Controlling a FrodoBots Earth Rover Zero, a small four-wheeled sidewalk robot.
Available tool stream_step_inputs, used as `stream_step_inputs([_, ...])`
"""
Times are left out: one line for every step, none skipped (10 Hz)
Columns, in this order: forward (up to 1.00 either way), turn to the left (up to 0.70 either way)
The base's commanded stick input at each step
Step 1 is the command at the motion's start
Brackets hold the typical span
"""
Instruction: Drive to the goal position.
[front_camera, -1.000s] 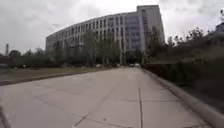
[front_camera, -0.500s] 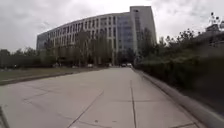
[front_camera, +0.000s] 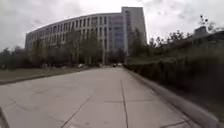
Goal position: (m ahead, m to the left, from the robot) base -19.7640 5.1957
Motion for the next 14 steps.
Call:
stream_step_inputs([0.00,-0.45])
stream_step_inputs([0.00,-0.45])
stream_step_inputs([0.00,-0.45])
stream_step_inputs([0.00,-0.45])
stream_step_inputs([0.00,-0.45])
stream_step_inputs([0.00,-0.45])
stream_step_inputs([0.00,-0.45])
stream_step_inputs([0.00,-0.45])
stream_step_inputs([0.00,-0.45])
stream_step_inputs([0.00,-0.45])
stream_step_inputs([0.00,-0.45])
stream_step_inputs([0.00,-0.45])
stream_step_inputs([0.00,-0.45])
stream_step_inputs([0.00,-0.45])
